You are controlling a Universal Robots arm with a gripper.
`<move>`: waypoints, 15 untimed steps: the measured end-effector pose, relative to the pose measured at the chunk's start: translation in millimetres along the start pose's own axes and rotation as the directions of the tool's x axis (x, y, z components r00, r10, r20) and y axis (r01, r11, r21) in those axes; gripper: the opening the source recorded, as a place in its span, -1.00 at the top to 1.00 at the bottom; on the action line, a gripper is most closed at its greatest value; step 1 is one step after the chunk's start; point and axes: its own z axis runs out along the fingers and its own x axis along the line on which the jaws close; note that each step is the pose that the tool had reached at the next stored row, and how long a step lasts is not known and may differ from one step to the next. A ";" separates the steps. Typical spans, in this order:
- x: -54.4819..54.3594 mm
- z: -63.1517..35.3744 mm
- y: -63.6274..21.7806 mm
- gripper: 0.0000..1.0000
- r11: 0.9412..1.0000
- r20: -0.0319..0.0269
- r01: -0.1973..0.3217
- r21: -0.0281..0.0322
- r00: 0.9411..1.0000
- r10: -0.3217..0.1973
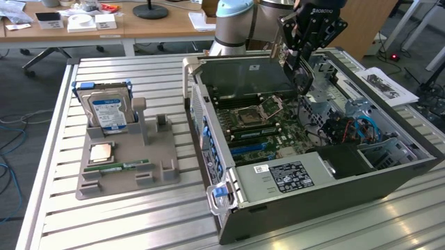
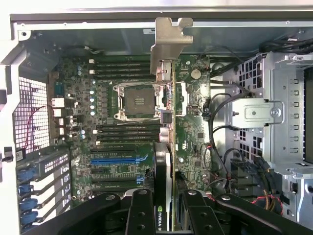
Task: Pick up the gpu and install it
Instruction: 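Pick up the gpu and move the gpu toward the slot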
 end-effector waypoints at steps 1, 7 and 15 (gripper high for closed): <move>0.0 0.0 0.0 0.46 1.000 0.000 0.000 0.000 1.000 0.000; -0.7 0.1 0.0 0.46 1.000 0.000 0.000 0.000 1.000 0.000; -9.9 0.4 0.6 0.46 1.000 0.000 0.000 0.000 1.000 0.000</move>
